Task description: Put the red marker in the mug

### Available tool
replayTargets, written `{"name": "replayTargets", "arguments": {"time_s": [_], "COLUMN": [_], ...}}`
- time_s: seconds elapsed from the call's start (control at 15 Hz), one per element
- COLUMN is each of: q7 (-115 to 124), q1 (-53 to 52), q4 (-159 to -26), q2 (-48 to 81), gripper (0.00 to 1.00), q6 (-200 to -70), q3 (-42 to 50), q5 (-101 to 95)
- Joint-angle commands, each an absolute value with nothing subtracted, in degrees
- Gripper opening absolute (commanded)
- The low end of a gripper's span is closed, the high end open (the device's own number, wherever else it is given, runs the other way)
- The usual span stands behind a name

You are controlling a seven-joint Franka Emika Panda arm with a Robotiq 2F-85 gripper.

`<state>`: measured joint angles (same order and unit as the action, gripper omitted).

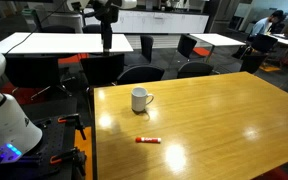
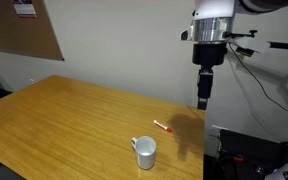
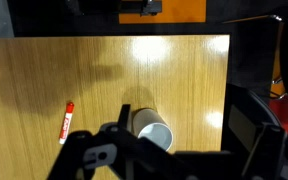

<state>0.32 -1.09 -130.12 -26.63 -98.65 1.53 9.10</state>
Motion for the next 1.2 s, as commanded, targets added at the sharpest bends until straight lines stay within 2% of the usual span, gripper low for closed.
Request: {"name": "replayTargets", "arguments": {"time_s": [0.0,0.53,1.13], "q7": [0.2,0.9,12.6], "q1": [-0.7,-0.3,5.3], "q4": [-130.0,-130.4,-135.1], "q2": [-26.6,-26.6,-23.7], "gripper": [1.00,1.00,1.00], "q6": [-98.5,-100.9,-126.6], "q3": [1.2,0.9,0.1], "q5": [9.2,8.4,1.0]}}
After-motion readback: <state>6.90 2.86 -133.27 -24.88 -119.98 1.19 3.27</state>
